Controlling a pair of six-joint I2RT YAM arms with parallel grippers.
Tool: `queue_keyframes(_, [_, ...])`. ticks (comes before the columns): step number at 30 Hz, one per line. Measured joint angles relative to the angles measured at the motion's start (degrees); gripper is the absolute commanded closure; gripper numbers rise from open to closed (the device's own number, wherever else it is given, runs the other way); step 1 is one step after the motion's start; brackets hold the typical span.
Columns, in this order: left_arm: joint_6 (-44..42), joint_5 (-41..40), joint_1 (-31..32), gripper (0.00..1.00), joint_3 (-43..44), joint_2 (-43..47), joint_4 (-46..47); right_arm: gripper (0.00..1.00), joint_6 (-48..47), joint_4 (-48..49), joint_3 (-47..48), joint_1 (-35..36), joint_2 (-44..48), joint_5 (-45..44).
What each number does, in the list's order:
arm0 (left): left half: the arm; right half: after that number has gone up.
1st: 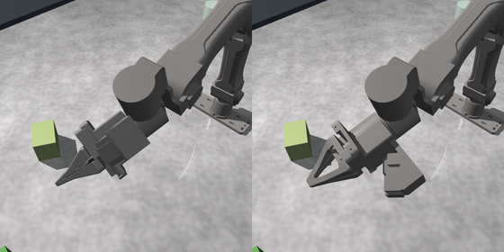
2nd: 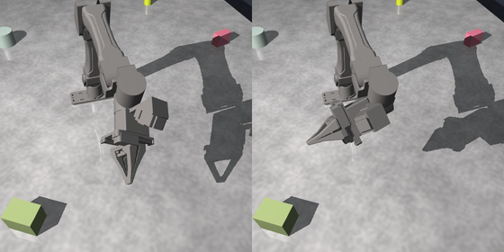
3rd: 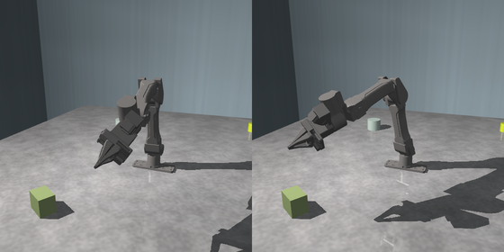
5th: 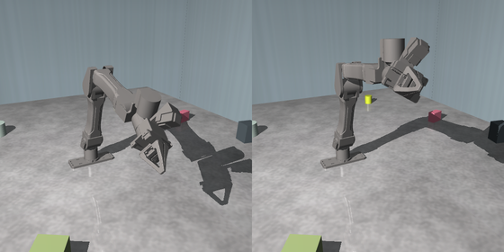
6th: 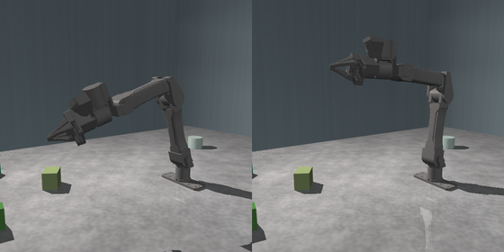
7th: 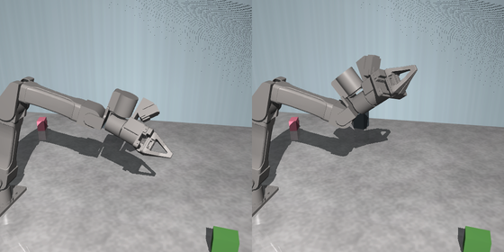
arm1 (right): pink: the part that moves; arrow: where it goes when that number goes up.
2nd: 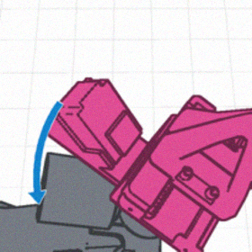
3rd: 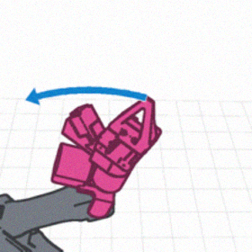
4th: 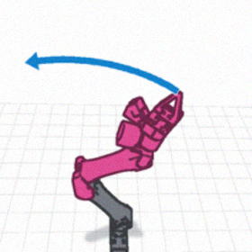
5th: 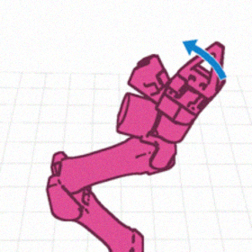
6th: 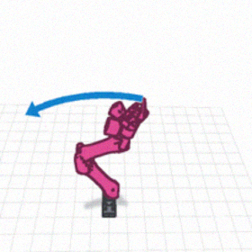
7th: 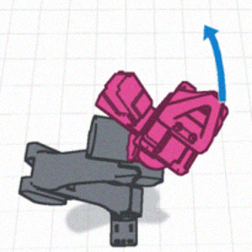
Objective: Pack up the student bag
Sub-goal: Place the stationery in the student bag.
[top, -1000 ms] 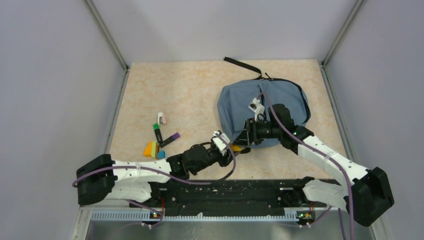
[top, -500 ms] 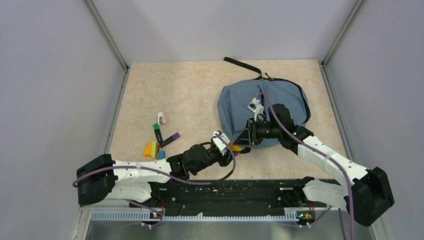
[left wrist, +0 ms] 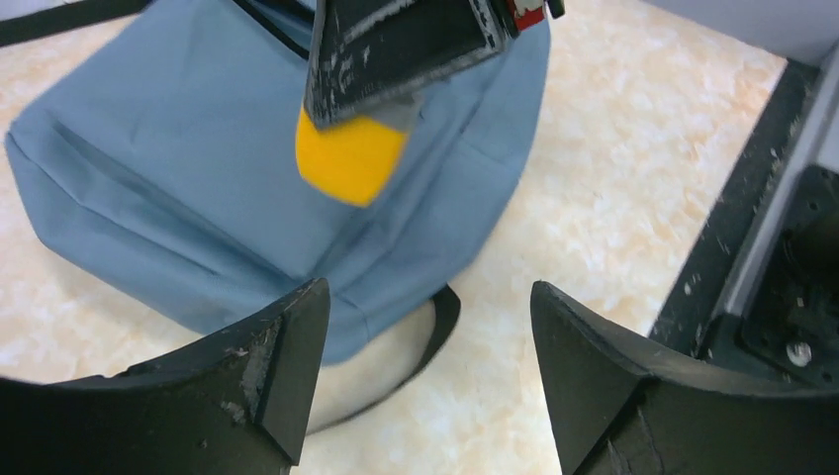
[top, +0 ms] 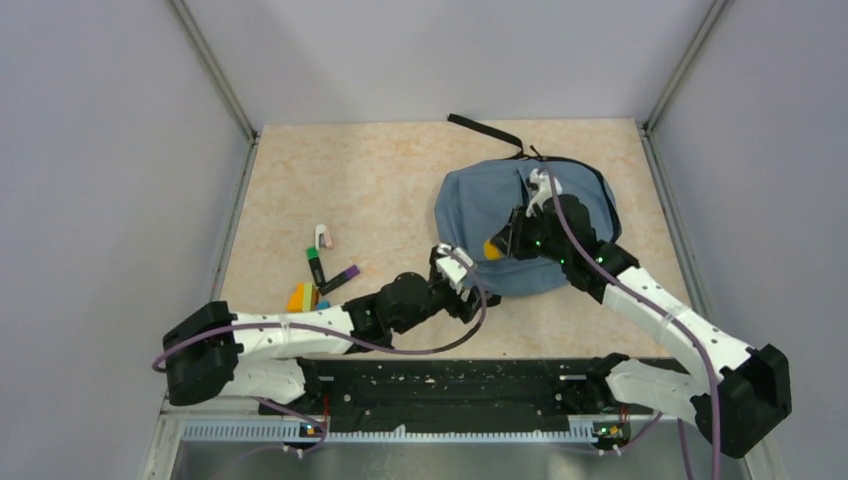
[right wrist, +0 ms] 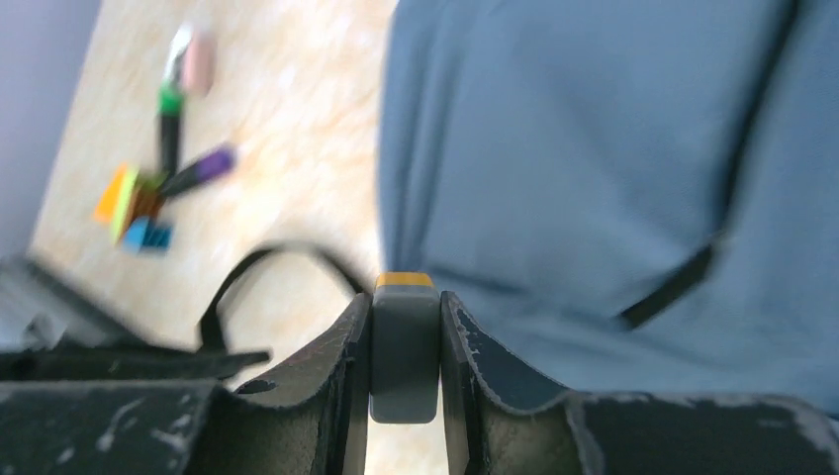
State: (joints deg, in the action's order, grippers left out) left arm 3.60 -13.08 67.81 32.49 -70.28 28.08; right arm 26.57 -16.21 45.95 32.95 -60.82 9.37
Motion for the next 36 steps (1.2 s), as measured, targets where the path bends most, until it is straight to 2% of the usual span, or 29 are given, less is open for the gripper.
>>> queue_keyframes(6, [5.09,0.17,-5.68,0.21,12.50,-7.19,-5.84,1.00,-5.18,1.11,7.89,-0.90,-2.12,-23.23])
queue_keyframes(12, [14.16,1.18,-13.42,0.21,22.25,-15.76,-10.34,1.00,-10.99,5.38,8.48,-2.67,-7.74,-32.02])
queue_keyframes(16, [18.53,1.75,-17.18,0.21,25.31,-20.13,-11.52,1.00,-14.43,7.15,8.48,-3.96,-12.37,-34.01])
queue_keyframes(23, [21.44,3.23,-19.04,0.21,35.80,-30.91,-14.69,1.00,-17.77,8.55,8.59,-5.86,-18.01,-34.51])
queue_keyframes(30, [21.27,2.56,-19.12,0.20,45.83,-39.47,-18.03,1.00,-18.69,8.94,9.31,-6.49,-19.74,-36.24])
queue_keyframes(36, [20.24,0.17,-19.61,0.20,47.23,-40.65,-19.43,1.00,-18.56,9.03,9.31,-6.54,-18.01,-30.84])
